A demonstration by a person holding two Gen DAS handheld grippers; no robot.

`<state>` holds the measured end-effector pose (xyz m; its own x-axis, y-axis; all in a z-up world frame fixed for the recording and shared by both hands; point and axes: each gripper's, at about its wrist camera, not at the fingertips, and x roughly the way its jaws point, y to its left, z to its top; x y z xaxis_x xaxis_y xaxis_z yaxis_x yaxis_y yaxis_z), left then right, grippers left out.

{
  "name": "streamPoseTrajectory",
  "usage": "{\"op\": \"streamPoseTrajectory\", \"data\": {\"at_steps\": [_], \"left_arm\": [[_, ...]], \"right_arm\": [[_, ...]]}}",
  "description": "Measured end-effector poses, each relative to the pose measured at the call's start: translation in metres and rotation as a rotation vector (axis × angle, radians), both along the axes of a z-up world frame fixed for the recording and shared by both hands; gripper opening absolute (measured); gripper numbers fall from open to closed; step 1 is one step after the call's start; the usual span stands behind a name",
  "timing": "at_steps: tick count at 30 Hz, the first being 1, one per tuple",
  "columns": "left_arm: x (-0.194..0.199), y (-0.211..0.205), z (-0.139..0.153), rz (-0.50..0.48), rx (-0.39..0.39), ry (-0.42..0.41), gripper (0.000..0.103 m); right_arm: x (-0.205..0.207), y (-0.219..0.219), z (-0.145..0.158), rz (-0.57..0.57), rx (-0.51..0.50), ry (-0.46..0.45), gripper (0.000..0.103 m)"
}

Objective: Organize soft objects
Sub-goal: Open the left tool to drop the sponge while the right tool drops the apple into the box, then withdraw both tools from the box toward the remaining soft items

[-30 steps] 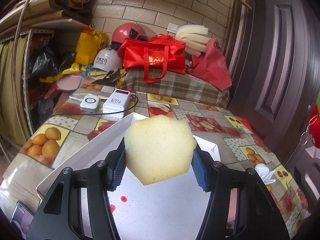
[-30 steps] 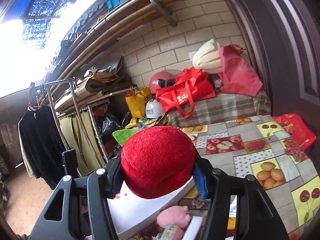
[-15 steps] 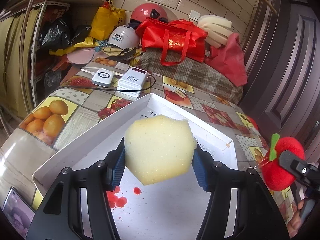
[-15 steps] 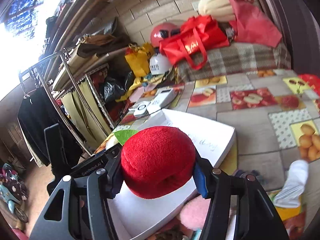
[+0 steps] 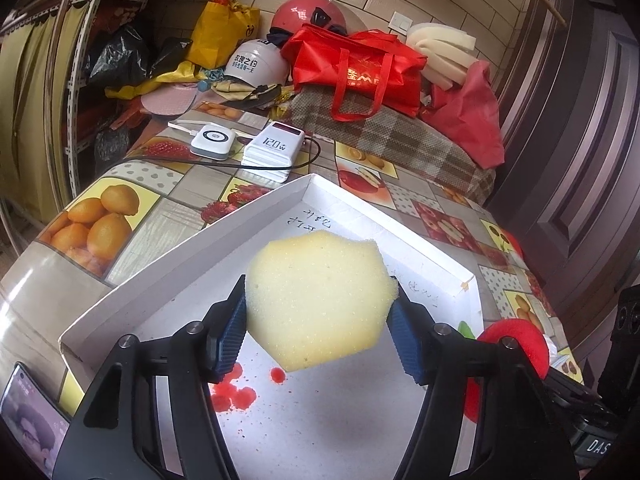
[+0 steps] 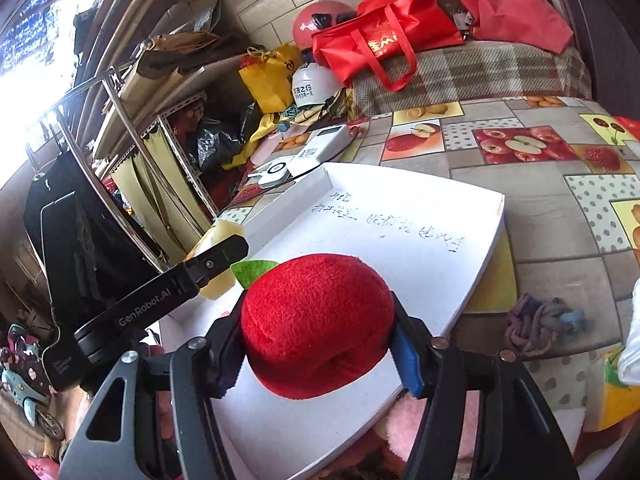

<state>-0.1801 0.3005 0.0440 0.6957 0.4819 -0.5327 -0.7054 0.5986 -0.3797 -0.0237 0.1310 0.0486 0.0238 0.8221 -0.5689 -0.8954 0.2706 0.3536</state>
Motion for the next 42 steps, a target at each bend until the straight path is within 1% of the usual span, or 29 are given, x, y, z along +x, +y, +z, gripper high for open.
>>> {"op": "streamPoseTrajectory", "data": {"at_steps": [1, 2, 3, 4, 5, 9, 11, 12, 14, 16, 18, 20, 22, 24, 27, 32, 34, 37, 39, 42], "left_arm": [[-0.001, 0.001, 0.000, 0.013, -0.004, 0.001, 0.072], [-0.002, 0.002, -0.001, 0.028, -0.009, 0.003, 0.081], [-0.004, 0.003, -0.001, 0.036, -0.017, -0.008, 0.085], [-0.006, 0.004, -0.001, 0.043, -0.026, -0.021, 0.090], [-0.008, 0.005, -0.001, 0.048, -0.031, -0.032, 0.091], [-0.014, 0.007, 0.001, 0.072, -0.035, -0.055, 0.091], [-0.014, 0.006, 0.004, 0.051, -0.039, -0.089, 0.091], [-0.014, 0.004, 0.006, 0.035, -0.035, -0.118, 0.091], [-0.013, -0.003, 0.012, 0.011, -0.013, -0.179, 0.092], [-0.013, -0.011, 0.020, 0.000, 0.040, -0.204, 0.092], [-0.014, -0.020, 0.027, 0.010, 0.112, -0.195, 0.092], [-0.012, -0.028, 0.033, 0.015, 0.183, -0.161, 0.092], [-0.008, -0.033, 0.034, 0.002, 0.223, -0.116, 0.092], [-0.007, -0.033, 0.033, -0.019, 0.217, -0.100, 0.092], [-0.009, -0.028, 0.029, -0.040, 0.178, -0.119, 0.092], [-0.007, -0.025, 0.028, -0.048, 0.149, -0.107, 0.092], [-0.005, -0.029, 0.029, -0.066, 0.159, -0.104, 0.092], [-0.001, -0.041, 0.032, -0.095, 0.213, -0.098, 0.092], [0.001, -0.050, 0.034, -0.118, 0.246, -0.109, 0.092], [0.003, -0.058, 0.034, -0.168, 0.260, -0.142, 0.092]], "right_arm": [[0.000, 0.000, 0.001, -0.001, 0.010, 0.004, 0.075], [0.001, -0.002, 0.002, -0.001, 0.021, 0.007, 0.082], [0.002, -0.003, 0.003, -0.001, 0.031, 0.006, 0.090], [0.002, -0.006, 0.004, -0.006, 0.043, -0.001, 0.096], [0.001, -0.008, 0.005, -0.010, 0.051, -0.007, 0.103], [0.002, -0.013, 0.008, -0.026, 0.081, -0.003, 0.103], [0.003, -0.016, 0.010, -0.036, 0.094, 0.002, 0.103], [0.004, -0.018, 0.011, -0.041, 0.100, 0.005, 0.103], [0.005, -0.022, 0.012, -0.055, 0.111, 0.012, 0.103], [0.007, -0.027, 0.015, -0.065, 0.125, 0.018, 0.103], [0.007, -0.033, 0.018, -0.073, 0.140, 0.016, 0.103], [0.007, -0.040, 0.024, -0.081, 0.166, 0.011, 0.103], [0.007, -0.048, 0.030, -0.090, 0.192, 0.009, 0.103], [0.007, -0.057, 0.037, -0.104, 0.220, 0.002, 0.103], [0.007, -0.072, 0.047, -0.135, 0.268, -0.023, 0.103], [0.006, -0.105, 0.063, -0.222, 0.378, -0.105, 0.103], [0.007, -0.120, 0.070, -0.274, 0.419, -0.139, 0.103], [0.005, -0.139, 0.083, -0.352, 0.459, -0.189, 0.103], [0.006, -0.152, 0.088, -0.398, 0.483, -0.224, 0.103], [0.009, -0.167, 0.088, -0.426, 0.515, -0.257, 0.103]]}}
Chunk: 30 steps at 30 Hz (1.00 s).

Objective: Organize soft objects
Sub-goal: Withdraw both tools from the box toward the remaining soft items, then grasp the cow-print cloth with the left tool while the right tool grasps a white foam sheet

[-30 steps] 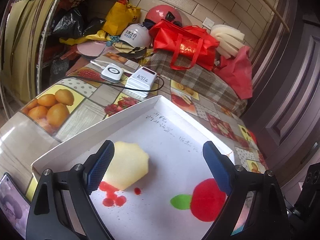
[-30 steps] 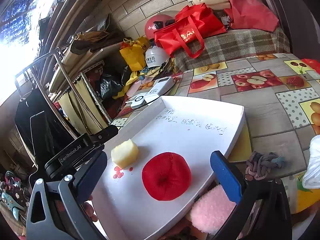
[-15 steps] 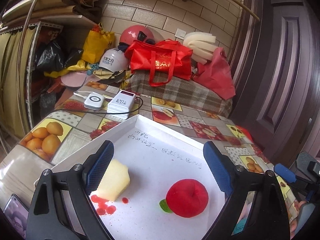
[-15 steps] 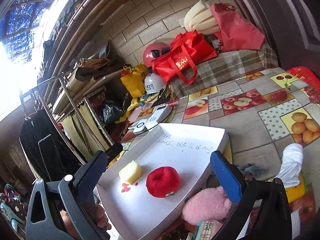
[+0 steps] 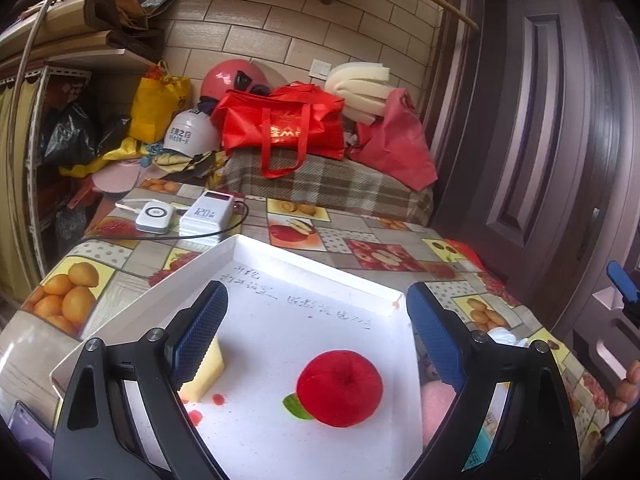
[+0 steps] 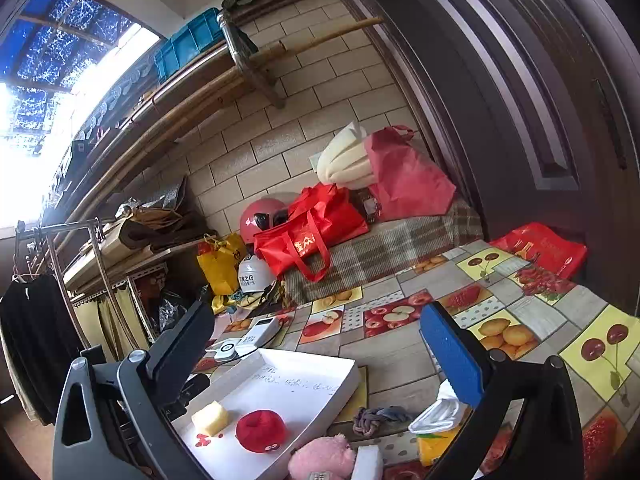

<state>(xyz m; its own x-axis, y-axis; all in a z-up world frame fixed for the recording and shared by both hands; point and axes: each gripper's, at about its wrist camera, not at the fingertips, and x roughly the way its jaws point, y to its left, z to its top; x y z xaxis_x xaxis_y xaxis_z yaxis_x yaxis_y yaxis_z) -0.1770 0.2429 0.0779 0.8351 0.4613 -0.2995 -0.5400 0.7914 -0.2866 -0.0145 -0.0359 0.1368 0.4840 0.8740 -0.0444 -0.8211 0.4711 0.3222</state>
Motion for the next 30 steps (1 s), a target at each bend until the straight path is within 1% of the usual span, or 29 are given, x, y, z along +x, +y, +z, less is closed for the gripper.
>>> {"op": "streamPoseTrajectory", "data": {"at_steps": [1, 2, 3, 4, 9, 12, 15, 17, 18, 21, 23, 24, 25, 27, 28, 30], "left_arm": [[0.001, -0.001, 0.000, -0.009, 0.001, -0.005, 0.092], [0.002, -0.002, 0.000, -0.013, 0.003, -0.006, 0.095], [0.002, -0.003, 0.000, -0.017, 0.005, -0.006, 0.101], [0.002, -0.004, 0.000, -0.022, 0.008, -0.012, 0.103], [-0.002, -0.011, 0.004, -0.066, 0.017, -0.044, 0.103], [-0.003, -0.023, 0.007, -0.104, 0.059, -0.038, 0.103], [-0.008, -0.042, 0.013, -0.173, 0.108, -0.014, 0.103], [-0.009, -0.058, 0.018, -0.264, 0.121, 0.011, 0.103], [-0.009, -0.066, 0.020, -0.317, 0.120, 0.030, 0.103], [-0.005, -0.095, 0.022, -0.460, 0.140, 0.134, 0.103], [0.001, -0.119, 0.017, -0.528, 0.170, 0.231, 0.103], [0.003, -0.130, 0.011, -0.564, 0.178, 0.277, 0.103], [0.004, -0.140, 0.005, -0.606, 0.178, 0.316, 0.103], [0.004, -0.154, -0.011, -0.707, 0.140, 0.381, 0.103], [0.004, -0.160, -0.019, -0.738, 0.119, 0.415, 0.103], [0.005, -0.168, -0.033, -0.742, 0.100, 0.485, 0.103]], "right_arm": [[0.002, -0.004, -0.002, -0.004, 0.007, -0.004, 0.103], [0.005, -0.008, -0.003, -0.015, 0.010, -0.005, 0.103], [0.007, -0.012, -0.005, -0.034, 0.008, -0.004, 0.103], [0.011, -0.016, -0.008, -0.048, 0.004, -0.004, 0.103], [0.020, -0.038, -0.018, -0.122, -0.051, -0.031, 0.103], [0.024, -0.053, -0.025, -0.153, -0.067, -0.015, 0.103], [0.030, -0.068, -0.030, -0.165, -0.076, 0.028, 0.103], [0.032, -0.076, -0.031, -0.177, -0.085, 0.032, 0.103], [0.035, -0.080, -0.031, -0.182, -0.092, 0.034, 0.103], [0.042, -0.083, -0.033, -0.161, -0.140, 0.059, 0.103], [0.046, -0.077, -0.039, -0.094, -0.209, 0.086, 0.103], [0.047, -0.072, -0.044, -0.059, -0.258, 0.096, 0.103], [0.048, -0.064, -0.051, -0.015, -0.332, 0.103, 0.103], [0.044, -0.048, -0.068, 0.061, -0.460, 0.097, 0.103], [0.041, -0.040, -0.078, 0.098, -0.525, 0.093, 0.103], [0.033, -0.028, -0.095, 0.162, -0.609, 0.092, 0.103]]}}
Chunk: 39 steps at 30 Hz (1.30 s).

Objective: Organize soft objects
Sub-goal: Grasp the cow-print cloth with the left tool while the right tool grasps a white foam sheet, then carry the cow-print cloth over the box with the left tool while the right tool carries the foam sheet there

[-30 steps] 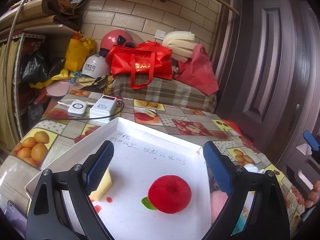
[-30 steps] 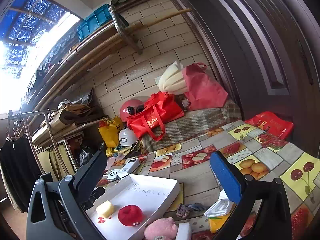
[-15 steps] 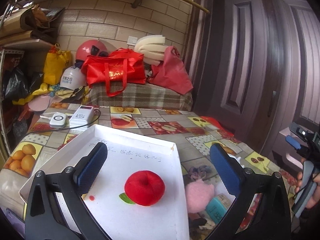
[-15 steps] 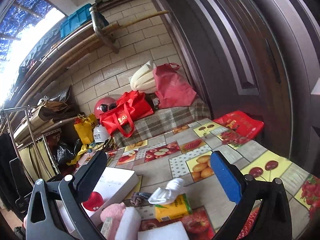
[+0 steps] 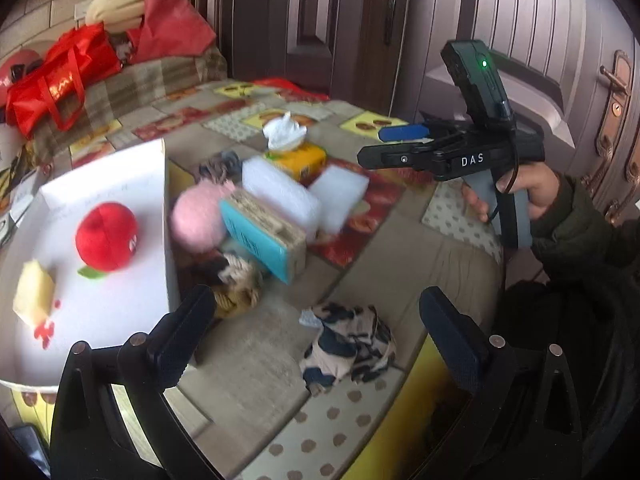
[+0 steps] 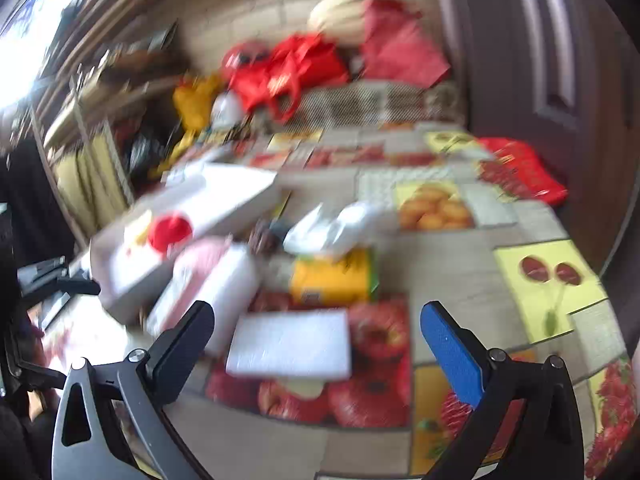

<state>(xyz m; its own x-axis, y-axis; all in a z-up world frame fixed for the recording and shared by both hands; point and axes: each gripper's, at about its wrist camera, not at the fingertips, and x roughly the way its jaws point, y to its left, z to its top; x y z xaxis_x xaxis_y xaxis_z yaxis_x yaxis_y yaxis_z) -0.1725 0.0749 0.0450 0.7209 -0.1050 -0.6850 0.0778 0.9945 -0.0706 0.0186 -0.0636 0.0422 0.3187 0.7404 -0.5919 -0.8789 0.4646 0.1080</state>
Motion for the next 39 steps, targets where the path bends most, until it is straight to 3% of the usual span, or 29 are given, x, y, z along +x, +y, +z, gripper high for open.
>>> {"op": "streamPoseTrajectory", "data": {"at_steps": [3, 11, 17, 18, 19, 20, 21, 22, 23, 30, 35, 39], "left_arm": [[0.001, -0.006, -0.014, 0.017, 0.016, 0.060, 0.103], [0.026, -0.014, -0.028, 0.005, 0.009, 0.138, 0.103], [0.041, -0.020, -0.048, 0.015, 0.047, 0.228, 0.103], [0.041, -0.021, -0.047, 0.019, 0.059, 0.224, 0.102], [0.040, -0.022, -0.046, 0.023, 0.064, 0.224, 0.095], [0.039, -0.022, -0.045, 0.030, 0.063, 0.218, 0.085], [0.037, -0.020, -0.043, 0.034, 0.054, 0.211, 0.077], [0.035, -0.018, -0.042, 0.040, 0.041, 0.204, 0.056], [0.033, -0.015, -0.040, 0.049, 0.022, 0.200, 0.046], [0.023, -0.004, -0.019, 0.087, -0.022, 0.125, 0.043], [0.021, 0.001, 0.030, 0.136, 0.026, -0.070, 0.043], [0.029, 0.021, 0.077, 0.278, 0.134, -0.270, 0.043]], "right_arm": [[-0.011, 0.014, -0.013, 0.070, -0.048, 0.017, 0.103], [-0.011, 0.042, -0.032, 0.086, -0.234, -0.029, 0.103], [-0.010, 0.057, -0.049, 0.112, -0.327, -0.033, 0.103], [-0.009, 0.058, -0.051, 0.110, -0.337, -0.025, 0.102], [-0.006, 0.059, -0.052, 0.102, -0.344, -0.018, 0.101], [-0.004, 0.057, -0.051, 0.092, -0.336, -0.021, 0.091], [-0.003, 0.054, -0.048, 0.085, -0.320, -0.025, 0.091], [-0.002, 0.051, -0.046, 0.081, -0.306, -0.022, 0.091], [0.000, 0.048, -0.044, 0.071, -0.290, -0.017, 0.091], [0.015, 0.006, -0.014, -0.047, -0.106, -0.013, 0.090], [0.020, -0.024, 0.028, -0.128, 0.092, -0.050, 0.090], [0.016, -0.039, 0.061, -0.157, 0.238, -0.074, 0.090]]}}
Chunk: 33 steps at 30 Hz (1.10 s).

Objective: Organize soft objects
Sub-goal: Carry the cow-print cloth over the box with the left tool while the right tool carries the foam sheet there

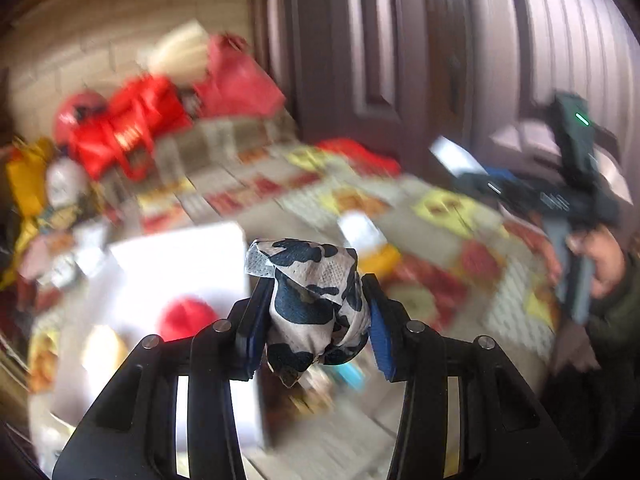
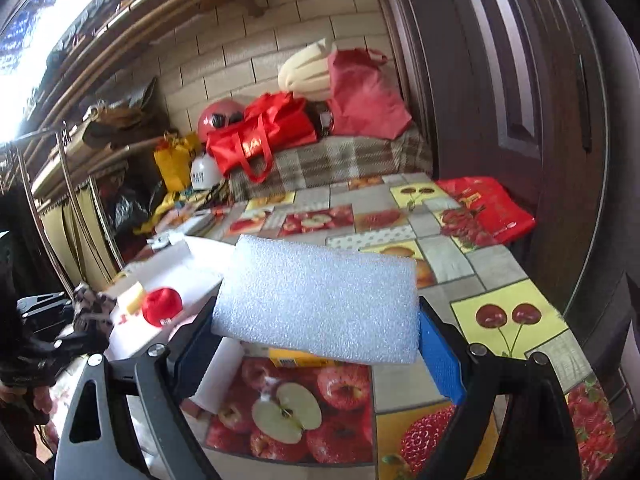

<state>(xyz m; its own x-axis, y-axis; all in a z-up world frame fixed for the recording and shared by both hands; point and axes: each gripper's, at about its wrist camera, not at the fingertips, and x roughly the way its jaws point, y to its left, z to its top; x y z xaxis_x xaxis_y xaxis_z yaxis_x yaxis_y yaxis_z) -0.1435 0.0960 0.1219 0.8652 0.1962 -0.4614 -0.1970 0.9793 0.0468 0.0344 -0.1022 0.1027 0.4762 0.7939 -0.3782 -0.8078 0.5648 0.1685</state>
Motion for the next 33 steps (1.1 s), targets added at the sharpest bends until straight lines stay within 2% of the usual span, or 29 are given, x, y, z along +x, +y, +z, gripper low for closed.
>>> {"op": "streamPoseTrajectory", "data": {"at_steps": [3, 6, 8, 11, 13, 16, 20, 29, 33], "left_arm": [[0.009, 0.026, 0.027, 0.114, 0.016, -0.121, 0.043], [0.015, 0.054, 0.036, 0.260, 0.047, -0.177, 0.043], [0.017, 0.078, 0.026, 0.346, 0.004, -0.183, 0.043], [0.012, 0.111, 0.000, 0.430, -0.117, -0.154, 0.043], [0.009, 0.126, -0.017, 0.473, -0.148, -0.127, 0.043], [0.009, 0.142, -0.033, 0.493, -0.189, -0.098, 0.043], [0.002, 0.149, -0.037, 0.489, -0.232, -0.113, 0.043], [-0.006, 0.157, -0.039, 0.526, -0.249, -0.136, 0.043], [-0.008, 0.162, -0.042, 0.545, -0.252, -0.133, 0.043]], "right_arm": [[-0.007, -0.009, 0.020, -0.019, 0.091, -0.041, 0.091], [-0.011, -0.015, 0.038, -0.041, 0.170, -0.077, 0.091], [-0.011, -0.016, 0.048, -0.050, 0.210, -0.091, 0.091], [-0.011, -0.009, 0.055, -0.052, 0.236, -0.101, 0.091], [-0.013, -0.003, 0.055, -0.052, 0.234, -0.107, 0.091], [-0.015, 0.012, 0.054, -0.045, 0.219, -0.106, 0.091], [-0.021, 0.027, 0.052, -0.026, 0.206, -0.094, 0.091], [-0.035, 0.065, 0.065, 0.072, 0.194, -0.107, 0.091], [-0.035, 0.089, 0.068, 0.128, 0.211, -0.047, 0.091]]}}
